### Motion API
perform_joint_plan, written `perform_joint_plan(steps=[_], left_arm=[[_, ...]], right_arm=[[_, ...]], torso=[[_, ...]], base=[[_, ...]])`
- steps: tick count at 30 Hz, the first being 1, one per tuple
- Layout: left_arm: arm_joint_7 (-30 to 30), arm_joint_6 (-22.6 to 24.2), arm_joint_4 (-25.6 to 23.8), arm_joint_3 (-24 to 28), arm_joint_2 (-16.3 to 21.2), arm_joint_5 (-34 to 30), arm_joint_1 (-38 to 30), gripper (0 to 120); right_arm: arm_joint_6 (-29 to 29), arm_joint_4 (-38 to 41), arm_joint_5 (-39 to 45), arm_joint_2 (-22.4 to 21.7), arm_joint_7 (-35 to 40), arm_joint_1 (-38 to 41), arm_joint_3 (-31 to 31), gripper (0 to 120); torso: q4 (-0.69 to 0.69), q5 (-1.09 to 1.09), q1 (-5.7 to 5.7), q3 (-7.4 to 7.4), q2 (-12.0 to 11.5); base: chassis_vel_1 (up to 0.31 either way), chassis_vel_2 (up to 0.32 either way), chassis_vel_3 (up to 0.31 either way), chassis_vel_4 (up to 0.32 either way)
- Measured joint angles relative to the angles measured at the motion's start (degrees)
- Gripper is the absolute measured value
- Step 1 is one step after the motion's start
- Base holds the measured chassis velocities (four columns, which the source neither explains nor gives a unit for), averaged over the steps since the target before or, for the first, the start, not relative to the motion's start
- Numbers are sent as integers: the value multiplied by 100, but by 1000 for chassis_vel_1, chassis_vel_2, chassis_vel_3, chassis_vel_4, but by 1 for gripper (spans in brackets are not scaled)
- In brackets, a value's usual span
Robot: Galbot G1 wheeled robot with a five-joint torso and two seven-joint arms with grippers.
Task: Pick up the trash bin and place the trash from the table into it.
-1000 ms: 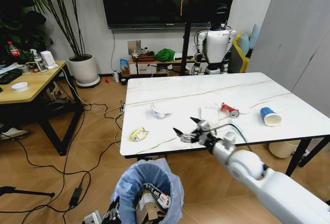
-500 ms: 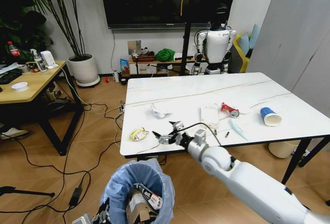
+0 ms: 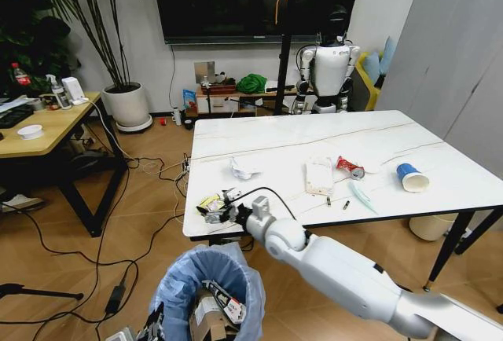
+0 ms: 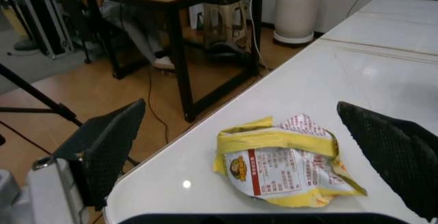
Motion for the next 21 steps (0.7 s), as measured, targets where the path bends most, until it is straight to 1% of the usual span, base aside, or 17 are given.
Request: perform_joint_plan(steps=[6, 10, 13, 21], left_arm=[[51, -40, -89, -45, 33, 27, 145, 0], [51, -50, -143, -170, 85, -8, 205, 0], [49, -52, -153, -218, 105, -39, 219, 0], [35, -52, -138, -214, 106, -62, 184, 0]], right_arm=[[-2, -390, -230, 215, -14, 137, -110, 100], [15, -781, -355, 373, -135, 229, -145, 100], [45, -1021, -438, 418, -274, 255, -156, 100], [165, -1312, -478, 438, -576, 234, -113, 100]], torso=[[-1, 0, 0, 0, 0], [0, 0, 0, 0, 0], [0, 1, 0, 0, 0], [-1, 2, 0, 0, 0]], base=[[0, 0, 0, 0], [0, 0, 0, 0], [0, 0, 0, 0], [0, 0, 0, 0]])
